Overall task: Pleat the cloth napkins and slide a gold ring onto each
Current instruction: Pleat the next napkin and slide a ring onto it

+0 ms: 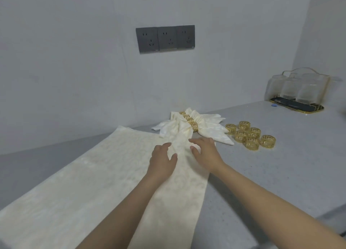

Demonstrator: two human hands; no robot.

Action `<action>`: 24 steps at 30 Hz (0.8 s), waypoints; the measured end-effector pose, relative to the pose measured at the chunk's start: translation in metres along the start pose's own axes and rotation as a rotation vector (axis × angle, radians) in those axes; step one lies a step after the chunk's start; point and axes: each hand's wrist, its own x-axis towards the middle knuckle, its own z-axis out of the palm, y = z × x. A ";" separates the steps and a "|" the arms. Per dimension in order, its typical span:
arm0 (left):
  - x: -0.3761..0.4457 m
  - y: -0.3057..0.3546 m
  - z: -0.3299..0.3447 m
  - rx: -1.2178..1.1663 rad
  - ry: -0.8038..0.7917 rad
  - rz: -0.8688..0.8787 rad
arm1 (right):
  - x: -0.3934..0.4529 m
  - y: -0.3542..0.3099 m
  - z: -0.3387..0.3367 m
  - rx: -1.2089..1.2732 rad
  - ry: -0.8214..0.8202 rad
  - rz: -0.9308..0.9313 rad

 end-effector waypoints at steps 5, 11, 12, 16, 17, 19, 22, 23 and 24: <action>-0.069 -0.015 -0.022 0.002 -0.039 -0.046 | -0.062 -0.033 0.007 0.069 -0.079 -0.036; -0.140 -0.040 -0.054 0.135 -0.098 -0.091 | -0.117 -0.057 0.022 0.055 -0.208 -0.129; -0.150 -0.046 -0.059 0.172 -0.105 -0.104 | -0.123 -0.059 0.026 0.036 -0.235 -0.146; -0.181 -0.061 -0.081 0.223 -0.117 -0.138 | -0.140 -0.062 0.035 -0.012 -0.316 -0.169; -0.185 -0.063 -0.086 0.236 -0.136 -0.136 | -0.141 -0.061 0.035 -0.013 -0.326 -0.171; -0.196 -0.069 -0.097 0.242 -0.180 -0.149 | -0.144 -0.064 0.032 0.009 -0.365 -0.167; -0.204 -0.074 -0.108 0.176 -0.245 -0.177 | -0.145 -0.070 0.020 0.027 -0.522 -0.161; -0.207 -0.075 -0.110 0.171 -0.245 -0.176 | -0.147 -0.072 0.017 0.024 -0.574 -0.162; -0.208 -0.076 -0.111 0.163 -0.228 -0.174 | -0.148 -0.074 0.015 0.026 -0.599 -0.160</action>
